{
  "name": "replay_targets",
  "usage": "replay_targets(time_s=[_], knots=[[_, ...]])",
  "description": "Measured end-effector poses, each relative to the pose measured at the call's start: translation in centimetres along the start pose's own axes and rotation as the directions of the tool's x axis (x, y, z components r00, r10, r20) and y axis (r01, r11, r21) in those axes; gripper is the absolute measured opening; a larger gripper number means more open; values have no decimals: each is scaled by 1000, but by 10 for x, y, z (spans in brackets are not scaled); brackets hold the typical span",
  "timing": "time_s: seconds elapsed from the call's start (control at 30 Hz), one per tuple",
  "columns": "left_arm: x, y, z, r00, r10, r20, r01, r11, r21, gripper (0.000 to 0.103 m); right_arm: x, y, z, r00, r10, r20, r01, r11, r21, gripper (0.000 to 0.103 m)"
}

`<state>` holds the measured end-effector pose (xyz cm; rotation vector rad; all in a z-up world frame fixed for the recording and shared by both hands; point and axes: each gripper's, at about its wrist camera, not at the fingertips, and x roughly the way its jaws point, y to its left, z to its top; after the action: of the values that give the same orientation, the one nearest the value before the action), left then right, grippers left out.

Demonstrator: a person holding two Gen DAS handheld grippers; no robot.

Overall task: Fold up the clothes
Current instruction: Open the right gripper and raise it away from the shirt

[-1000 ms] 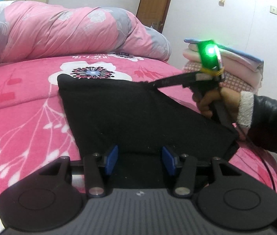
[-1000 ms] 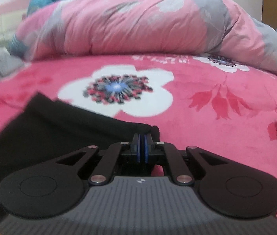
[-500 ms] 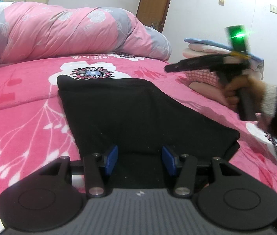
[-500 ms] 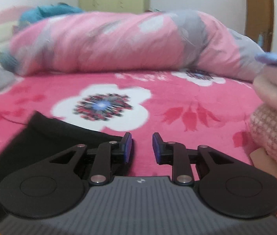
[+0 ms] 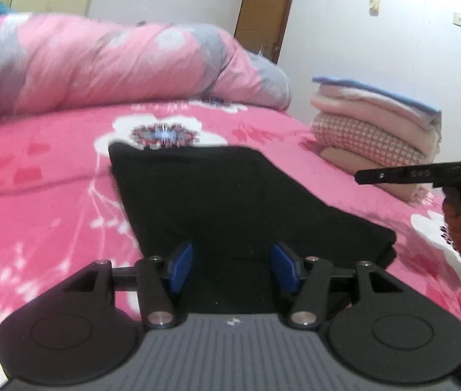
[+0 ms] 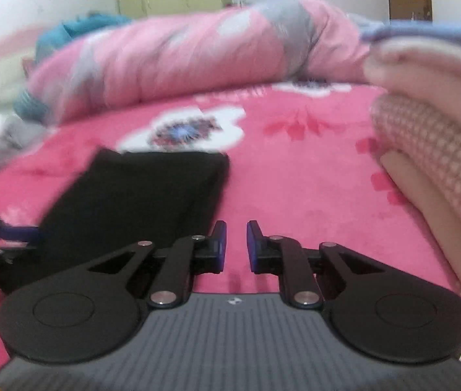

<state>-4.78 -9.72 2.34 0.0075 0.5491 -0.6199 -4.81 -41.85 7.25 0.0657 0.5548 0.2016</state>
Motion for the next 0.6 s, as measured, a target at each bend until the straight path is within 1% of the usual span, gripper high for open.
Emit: replay_targets(time_s=[0.07, 0.13, 0.17, 0.2, 0.23, 0.3, 0.33, 0.4, 0.43, 0.47, 0.53, 0.6], knots=[[-10, -7, -2, 1000, 21, -23, -20, 999, 39, 60, -14, 20, -2, 996, 81, 33, -79, 995, -59, 12], [-11, -11, -10, 996, 55, -76, -49, 996, 70, 60, -20, 37, -14, 985, 173, 24, -171, 982, -78, 12], [-11, -12, -16, 992, 74, -99, -66, 994, 83, 60, -16, 38, -26, 987, 161, -21, -162, 984, -70, 12], [-12, -12, -21, 991, 87, -105, -78, 993, 88, 62, -11, 40, -39, 987, 148, -67, -152, 987, -61, 12], [-15, -10, -24, 991, 84, -103, -77, 994, 78, 63, -7, 42, -52, 984, 134, -114, -141, 989, -53, 11], [-21, -5, -26, 993, 67, -100, -62, 997, 48, 63, -20, 30, -74, 986, 149, -77, -147, 989, 33, 9], [-23, -3, -27, 993, 61, -99, -57, 998, 41, 63, -30, 26, -76, 986, 146, -86, -140, 987, 74, 9], [-26, 1, -28, 994, 50, -94, -48, 998, 31, 63, -43, 26, -71, 989, 90, -116, -84, 995, 58, 12], [-29, 2, -28, 995, 50, -88, -48, 998, 30, 63, -49, 30, -68, 988, 57, -143, -53, 998, 32, 12], [-33, 2, -28, 995, 58, -80, -55, 998, 34, 63, -54, 33, -61, 989, 45, -143, -44, 999, 13, 13], [-39, 1, -27, 995, 80, -62, -78, 996, 38, 63, -61, 44, -40, 995, 67, -79, -68, 998, -8, 13], [-43, 0, -21, 994, 99, -38, -97, 995, 31, 63, -59, 62, -20, 992, 126, -7, -126, 991, -50, 13]])
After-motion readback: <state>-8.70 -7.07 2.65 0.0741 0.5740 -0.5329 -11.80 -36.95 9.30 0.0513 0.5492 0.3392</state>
